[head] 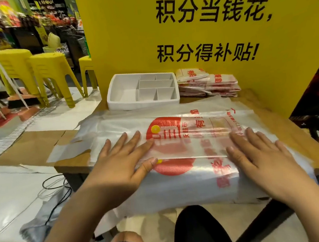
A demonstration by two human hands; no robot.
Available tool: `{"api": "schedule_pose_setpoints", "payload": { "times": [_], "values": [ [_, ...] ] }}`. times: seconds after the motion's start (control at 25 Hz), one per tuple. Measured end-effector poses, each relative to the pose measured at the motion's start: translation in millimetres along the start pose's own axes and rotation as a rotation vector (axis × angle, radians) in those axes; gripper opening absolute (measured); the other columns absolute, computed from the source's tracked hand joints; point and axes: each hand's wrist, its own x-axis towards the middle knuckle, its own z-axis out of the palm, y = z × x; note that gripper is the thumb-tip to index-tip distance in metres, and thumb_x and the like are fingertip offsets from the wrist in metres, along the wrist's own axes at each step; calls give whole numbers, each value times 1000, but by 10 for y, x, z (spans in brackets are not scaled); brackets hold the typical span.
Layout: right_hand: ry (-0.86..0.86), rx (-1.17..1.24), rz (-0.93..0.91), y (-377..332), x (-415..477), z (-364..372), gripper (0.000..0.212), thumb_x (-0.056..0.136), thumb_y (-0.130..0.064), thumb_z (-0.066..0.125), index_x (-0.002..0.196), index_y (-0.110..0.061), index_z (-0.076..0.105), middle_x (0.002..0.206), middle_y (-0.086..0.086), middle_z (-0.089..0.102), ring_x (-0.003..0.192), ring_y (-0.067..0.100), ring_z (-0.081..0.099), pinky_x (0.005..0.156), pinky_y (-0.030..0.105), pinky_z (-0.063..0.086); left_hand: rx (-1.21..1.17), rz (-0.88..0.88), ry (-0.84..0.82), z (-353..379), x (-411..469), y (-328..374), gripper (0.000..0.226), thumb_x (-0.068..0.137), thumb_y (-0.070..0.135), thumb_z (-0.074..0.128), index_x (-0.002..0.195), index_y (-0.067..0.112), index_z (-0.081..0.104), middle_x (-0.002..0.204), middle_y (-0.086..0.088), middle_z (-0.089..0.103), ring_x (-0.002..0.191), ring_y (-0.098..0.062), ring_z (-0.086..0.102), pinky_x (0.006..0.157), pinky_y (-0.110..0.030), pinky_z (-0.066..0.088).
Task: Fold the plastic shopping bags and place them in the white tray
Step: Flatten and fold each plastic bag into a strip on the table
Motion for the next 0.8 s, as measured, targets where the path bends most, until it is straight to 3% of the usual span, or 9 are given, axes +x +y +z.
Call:
{"api": "schedule_pose_setpoints", "payload": {
  "times": [0.12, 0.2, 0.36, 0.44, 0.6, 0.68, 0.8],
  "values": [
    [-18, -10, -12, 55, -12, -16, 100, 60, -86, -21, 153, -51, -7, 165, -9, -16, 152, 13, -11, 124, 44, -3, 3, -37, -7, -14, -32, -73, 72, 80, 85, -3, 148, 62, -3, 158, 26, -18, 150, -6, -19, 120, -35, -13],
    [-1, -2, -29, 38, -23, -24, 105, 58, -89, -18, 154, -48, -2, 166, -9, -11, 153, 13, -8, 123, 44, -2, 14, -45, 34, -11, -41, -84, 77, 76, 88, -2, 149, 62, 6, 160, 27, -5, 152, -6, -7, 121, -35, -5],
    [88, 5, -277, 83, -40, -64, 102, 66, -93, 3, 151, -43, 29, 162, -17, 20, 150, 8, 14, 123, 35, 17, 52, 74, 183, -47, -90, -91, 69, 83, 89, 18, 145, 59, 29, 149, 27, 39, 141, -3, 34, 114, -36, 26],
    [121, -3, -387, 135, -18, -38, 93, 71, -92, 11, 146, -44, 39, 154, -22, 34, 143, 4, 28, 116, 31, 29, -5, 136, 159, -41, -62, -113, 62, 87, 85, 25, 144, 61, 30, 150, 26, 40, 140, -1, 34, 115, -38, 34],
    [168, 120, -329, 344, -43, 34, 84, 78, -90, 19, 143, -43, 46, 151, -21, 39, 139, 4, 34, 117, 28, 30, -40, 191, -52, -57, 111, -69, 60, 86, 82, 18, 144, 69, 12, 159, 33, 11, 149, 6, 8, 124, -41, 14],
    [176, 143, -289, 398, -111, 43, 81, 78, -84, 23, 143, -43, 47, 152, -19, 39, 141, 6, 32, 119, 29, 27, -84, 210, -115, -116, 231, -29, 57, 88, 80, 20, 144, 69, 16, 158, 37, 10, 146, 13, 3, 125, -44, 5],
    [213, 118, -268, 387, -177, 39, 78, 76, -82, 25, 139, -44, 51, 148, -22, 43, 139, 7, 36, 114, 35, 34, -37, 199, -118, -203, 347, 8, 57, 89, 79, 20, 144, 65, 24, 156, 37, 17, 145, 15, 7, 125, -46, -2]
  ]
}}
